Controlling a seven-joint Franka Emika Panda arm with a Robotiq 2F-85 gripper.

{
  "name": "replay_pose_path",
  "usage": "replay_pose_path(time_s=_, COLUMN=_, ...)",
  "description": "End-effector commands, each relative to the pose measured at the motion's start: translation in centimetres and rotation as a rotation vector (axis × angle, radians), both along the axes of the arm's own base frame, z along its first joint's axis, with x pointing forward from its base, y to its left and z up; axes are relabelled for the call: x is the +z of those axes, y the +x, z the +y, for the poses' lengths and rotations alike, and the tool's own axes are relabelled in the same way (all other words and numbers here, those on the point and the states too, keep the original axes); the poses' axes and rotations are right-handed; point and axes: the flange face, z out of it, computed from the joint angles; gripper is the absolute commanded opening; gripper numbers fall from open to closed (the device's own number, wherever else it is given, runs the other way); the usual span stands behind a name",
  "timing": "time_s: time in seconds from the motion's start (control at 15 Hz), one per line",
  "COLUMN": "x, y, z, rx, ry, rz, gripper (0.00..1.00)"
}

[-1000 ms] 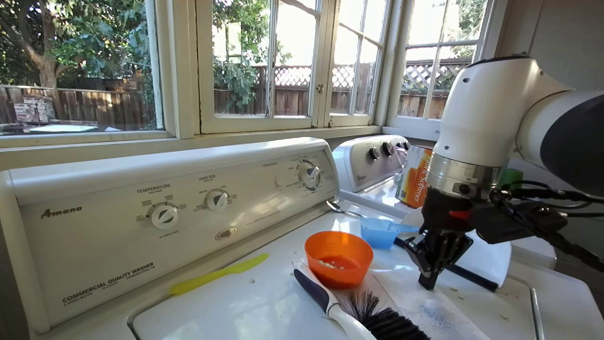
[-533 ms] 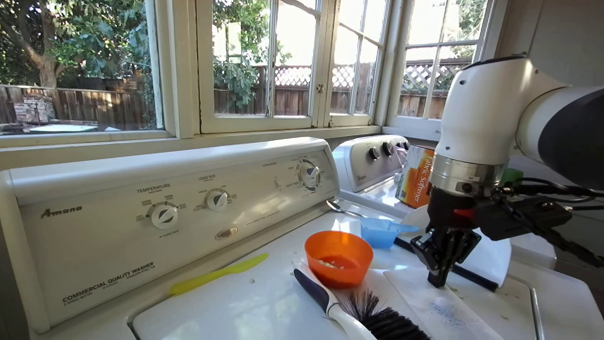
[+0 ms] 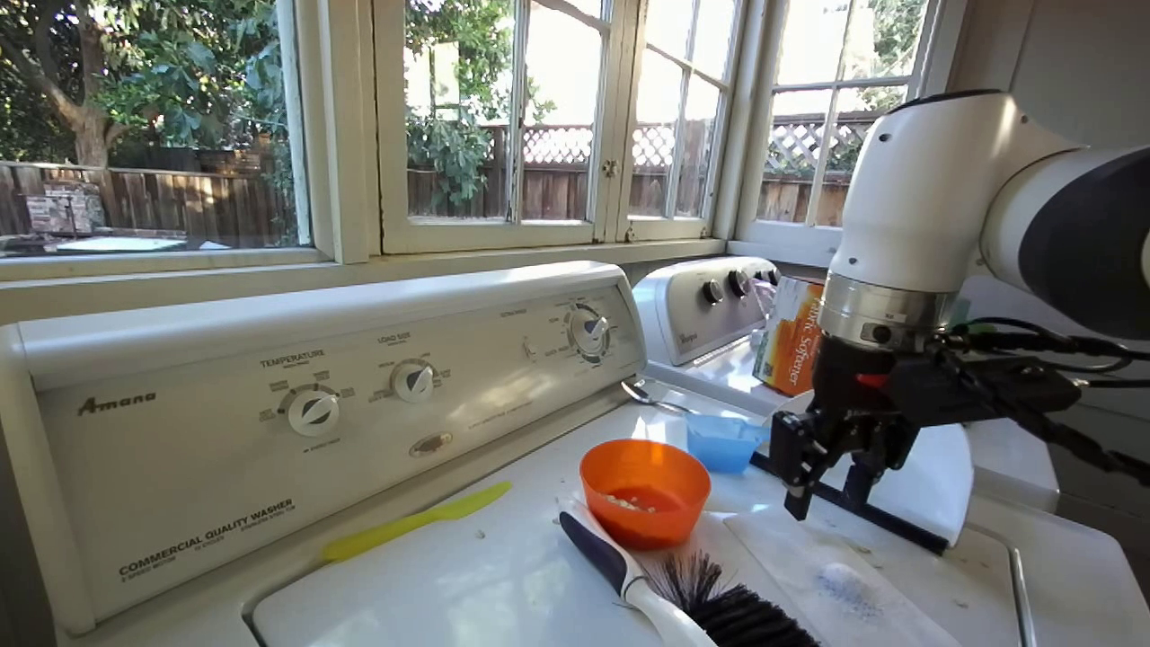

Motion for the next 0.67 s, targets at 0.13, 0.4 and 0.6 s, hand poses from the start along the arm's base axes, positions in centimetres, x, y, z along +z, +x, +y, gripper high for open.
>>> replay_pose_path(time_s=0.13, x=-0.32, y=-0.47, z=-0.26, rx=-0.053, ry=0.004, rz=-0.033, gripper=1.00)
replay_pose_path(time_s=0.4, x=-0.71, y=-0.14, z=-0.45, rx=-0.162, ry=-0.011, rz=-0.049, gripper=1.00)
replay_pose_path(time_s=0.6, x=-0.95, y=0.05, z=-0.52, rx=-0.257, ry=-0.026, rz=-0.070, gripper=1.00)
